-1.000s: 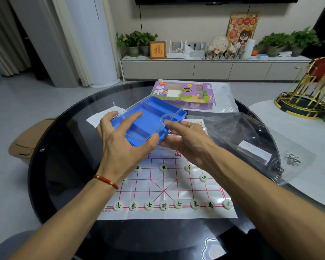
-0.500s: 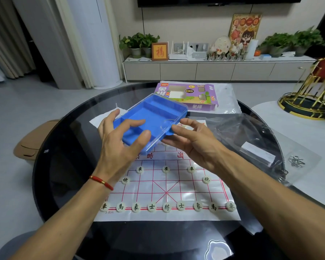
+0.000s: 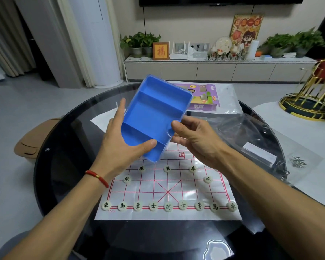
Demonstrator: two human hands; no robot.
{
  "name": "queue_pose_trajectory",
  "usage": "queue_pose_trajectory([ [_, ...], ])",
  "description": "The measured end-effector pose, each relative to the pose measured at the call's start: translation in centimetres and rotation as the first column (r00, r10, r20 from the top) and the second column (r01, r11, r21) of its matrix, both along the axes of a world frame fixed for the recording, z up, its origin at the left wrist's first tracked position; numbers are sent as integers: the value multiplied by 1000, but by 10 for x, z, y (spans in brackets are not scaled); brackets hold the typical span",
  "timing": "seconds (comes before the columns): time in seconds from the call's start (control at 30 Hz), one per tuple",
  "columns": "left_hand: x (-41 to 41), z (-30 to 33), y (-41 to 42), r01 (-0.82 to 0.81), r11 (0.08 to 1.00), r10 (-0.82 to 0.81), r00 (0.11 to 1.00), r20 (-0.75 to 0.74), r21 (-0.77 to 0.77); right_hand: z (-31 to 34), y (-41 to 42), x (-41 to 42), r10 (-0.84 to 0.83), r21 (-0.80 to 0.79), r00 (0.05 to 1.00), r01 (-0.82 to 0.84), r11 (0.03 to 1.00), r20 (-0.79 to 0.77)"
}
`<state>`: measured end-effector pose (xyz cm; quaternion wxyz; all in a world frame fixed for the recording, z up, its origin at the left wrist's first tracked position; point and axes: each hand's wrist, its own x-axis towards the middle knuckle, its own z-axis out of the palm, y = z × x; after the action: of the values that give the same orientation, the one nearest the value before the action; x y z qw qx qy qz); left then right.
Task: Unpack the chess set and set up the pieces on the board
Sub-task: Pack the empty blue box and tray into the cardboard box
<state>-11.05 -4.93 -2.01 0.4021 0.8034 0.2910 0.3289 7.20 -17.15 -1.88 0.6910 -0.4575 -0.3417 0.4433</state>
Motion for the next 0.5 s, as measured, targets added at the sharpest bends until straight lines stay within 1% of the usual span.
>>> queue_pose_trajectory([
  [0.1,2,-1,-1,-67,996,70,997,-46,57,1,-1,-1,-54,-30,997,55,998,47],
  [0.23,3,-2,-5,-92,986,98,994,-40,135,0,0,-3,-116,-49,989,121,991,94],
  [0.3,3,0,-3,-101,989,106,994,-35,109,1,0,-3,-99,-51,990,105,993,104],
  [0.4,2,-2,1,-83,995,85,995,-44,46,4,-3,-3,-28,-62,990,36,997,139],
  [0.5,5,-4,-5,-85,996,88,993,-79,41,6,-8,-1,-56,-85,971,78,993,232],
])
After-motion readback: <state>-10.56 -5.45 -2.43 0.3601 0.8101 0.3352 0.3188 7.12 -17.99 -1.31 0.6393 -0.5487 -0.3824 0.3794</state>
